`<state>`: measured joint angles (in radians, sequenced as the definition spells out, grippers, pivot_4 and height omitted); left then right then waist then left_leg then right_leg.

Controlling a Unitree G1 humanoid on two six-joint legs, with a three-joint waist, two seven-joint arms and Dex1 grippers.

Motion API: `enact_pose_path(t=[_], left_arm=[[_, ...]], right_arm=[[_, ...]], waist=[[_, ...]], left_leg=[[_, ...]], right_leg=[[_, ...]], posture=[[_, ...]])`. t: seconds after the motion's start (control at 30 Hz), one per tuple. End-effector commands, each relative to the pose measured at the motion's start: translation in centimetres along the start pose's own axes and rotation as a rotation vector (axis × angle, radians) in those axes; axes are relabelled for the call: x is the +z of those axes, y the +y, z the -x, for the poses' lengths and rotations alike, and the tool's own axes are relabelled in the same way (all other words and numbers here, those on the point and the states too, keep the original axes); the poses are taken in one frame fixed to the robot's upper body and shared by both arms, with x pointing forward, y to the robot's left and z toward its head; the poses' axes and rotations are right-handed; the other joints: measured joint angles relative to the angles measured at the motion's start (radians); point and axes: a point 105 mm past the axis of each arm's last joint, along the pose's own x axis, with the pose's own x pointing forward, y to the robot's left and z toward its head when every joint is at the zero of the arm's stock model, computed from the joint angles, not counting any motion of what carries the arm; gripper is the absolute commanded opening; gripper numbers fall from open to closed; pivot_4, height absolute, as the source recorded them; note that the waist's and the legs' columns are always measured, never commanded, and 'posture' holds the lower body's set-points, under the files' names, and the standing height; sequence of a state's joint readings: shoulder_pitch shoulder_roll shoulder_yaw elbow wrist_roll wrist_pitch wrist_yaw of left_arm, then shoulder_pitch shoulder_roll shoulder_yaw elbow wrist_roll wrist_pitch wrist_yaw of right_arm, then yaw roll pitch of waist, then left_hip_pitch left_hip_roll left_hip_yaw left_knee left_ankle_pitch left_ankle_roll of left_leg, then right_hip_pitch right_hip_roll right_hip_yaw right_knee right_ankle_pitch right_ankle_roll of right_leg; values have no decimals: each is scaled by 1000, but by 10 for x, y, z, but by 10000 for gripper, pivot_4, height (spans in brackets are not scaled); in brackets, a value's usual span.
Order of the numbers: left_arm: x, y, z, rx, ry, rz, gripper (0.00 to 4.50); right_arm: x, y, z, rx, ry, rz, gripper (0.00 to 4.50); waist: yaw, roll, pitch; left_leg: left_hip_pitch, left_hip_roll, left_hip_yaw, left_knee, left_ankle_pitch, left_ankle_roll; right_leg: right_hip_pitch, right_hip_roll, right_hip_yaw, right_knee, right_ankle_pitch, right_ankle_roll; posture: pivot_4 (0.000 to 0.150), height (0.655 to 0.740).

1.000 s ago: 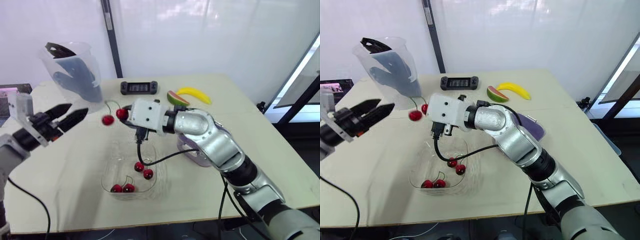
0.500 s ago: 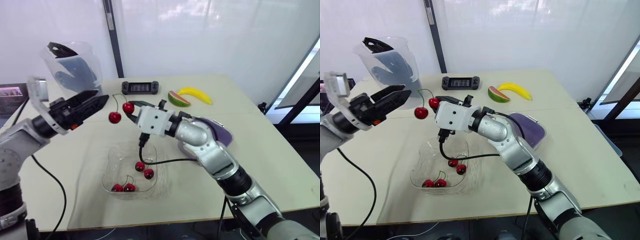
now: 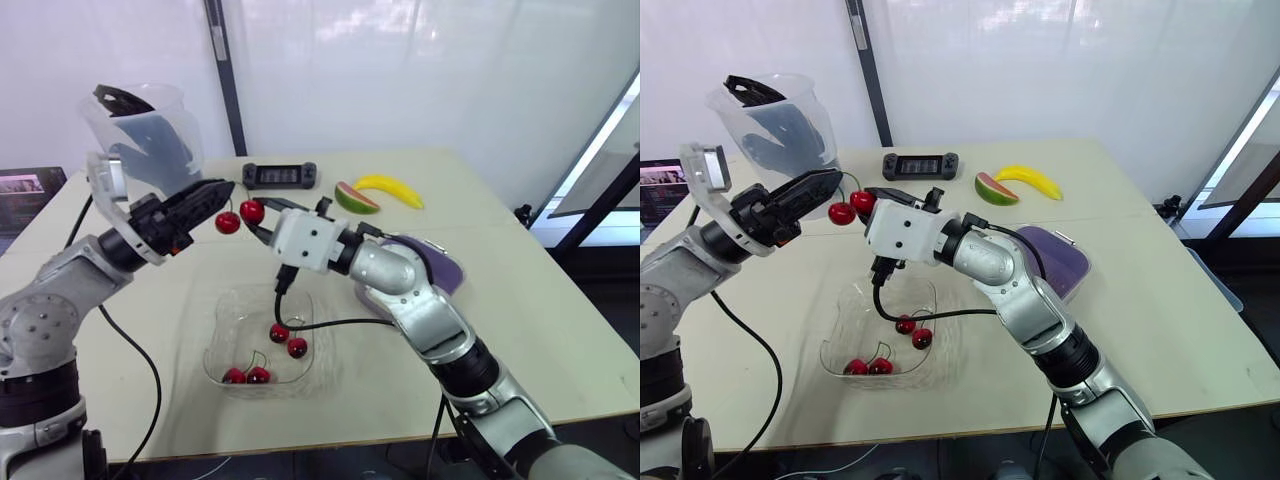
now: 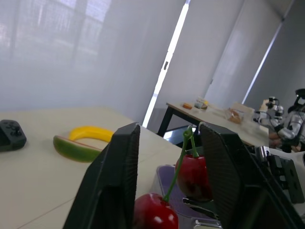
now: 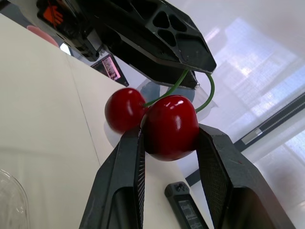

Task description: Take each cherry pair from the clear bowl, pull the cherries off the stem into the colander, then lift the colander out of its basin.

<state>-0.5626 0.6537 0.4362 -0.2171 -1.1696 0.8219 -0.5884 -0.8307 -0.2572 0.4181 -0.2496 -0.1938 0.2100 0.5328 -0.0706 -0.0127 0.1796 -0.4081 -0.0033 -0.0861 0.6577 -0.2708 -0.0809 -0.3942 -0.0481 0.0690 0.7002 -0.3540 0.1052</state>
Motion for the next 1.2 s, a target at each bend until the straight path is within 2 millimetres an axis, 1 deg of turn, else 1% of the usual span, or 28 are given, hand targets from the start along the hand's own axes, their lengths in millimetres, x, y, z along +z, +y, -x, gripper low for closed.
enact_pose_path(t=[0.03,0.27,0.37,0.43,0.47,0.57,0.67,0.73,0.77,0.83,0.87,0.93,1.03,1.07,1.13,1.2], left_arm=[[13,-12,-4,-53,-34,-34,20378],[11,-16,-9,-74,-31,-14,20378],[8,-17,-11,-80,-22,-14,11438],[7,-17,-12,-79,-22,-15,1571],[7,-17,-12,-79,-22,-14,701],[9,-16,-13,-74,-32,-12,701],[9,-16,-14,-75,-28,-13,701],[9,-16,-14,-77,-20,-18,0],[9,-16,-14,-78,-18,-20,0],[9,-17,-13,-79,-10,-26,0],[9,-17,-12,-83,-2,-31,0],[9,-18,-11,-89,12,-37,0],[5,-22,-10,-116,50,-45,0],[4,-23,-10,-122,58,-48,0],[3,-25,-9,-138,71,-55,0],[-2,-28,-9,-159,92,-63,0]], right_arm=[[15,-8,2,-31,-58,23,15275],[16,-7,2,-28,-64,22,15275],[16,-7,2,-27,-65,23,15275],[16,-7,2,-27,-66,23,15275],[16,-7,2,-27,-66,23,15275],[16,-5,3,-16,-66,16,15275],[12,1,5,33,-62,-21,15275],[11,0,8,54,-58,-58,21416],[10,-1,10,58,-53,-61,23439],[8,-2,16,81,-38,-60,33350],[6,-3,22,105,-29,-96,37710],[3,-5,32,136,-21,-224,37710],[0,-18,46,150,-16,-600,37710],[1,-20,49,164,-15,-679,37710],[6,-23,56,205,-32,-820,37710],[17,-30,60,289,-70,-1000,37710]], waist=[[1,0,0],[1,0,0],[0,0,0],[0,0,0],[0,0,0],[1,0,0],[1,0,0],[1,0,0],[1,0,0],[1,0,0],[2,0,0],[3,0,0],[2,0,0],[1,0,0],[1,0,0],[1,0,0]], left_leg=[[0,0,0,0,0,0],[0,0,0,1,0,0],[0,0,0,1,0,0],[0,0,0,1,0,0],[0,0,0,1,0,0],[0,0,0,1,0,0],[0,0,-1,2,0,0],[0,0,-1,2,0,0],[0,0,-1,2,0,0],[0,0,-1,2,0,0],[0,0,-1,2,0,0],[0,0,-1,2,0,0],[0,0,-1,2,-2,3],[0,0,-2,2,-3,5],[0,0,-2,3,-3,6],[0,0,-2,3,-3,6]], right_leg=[[0,0,0,0,0,0],[1,0,0,0,0,0],[1,0,0,0,0,0],[1,0,0,0,0,0],[1,0,0,0,0,0],[1,0,0,0,0,0],[1,0,0,0,0,0],[1,0,0,0,0,0],[1,0,0,0,0,0],[1,0,0,0,0,0],[1,0,0,0,0,0],[2,0,-1,0,0,0],[2,0,-1,0,0,0],[2,0,-1,0,0,0],[2,0,-1,0,0,0],[2,0,-1,0,0,0]], posture=[[1500,7400],[1500,7400],[1500,7400],[1500,7400],[1500,7400],[1500,7400],[1500,7400],[1500,7400],[1500,7400],[1500,7400],[1500,7400],[1500,7400],[1500,7400],[1500,7400],[1500,7400],[1500,7400]])
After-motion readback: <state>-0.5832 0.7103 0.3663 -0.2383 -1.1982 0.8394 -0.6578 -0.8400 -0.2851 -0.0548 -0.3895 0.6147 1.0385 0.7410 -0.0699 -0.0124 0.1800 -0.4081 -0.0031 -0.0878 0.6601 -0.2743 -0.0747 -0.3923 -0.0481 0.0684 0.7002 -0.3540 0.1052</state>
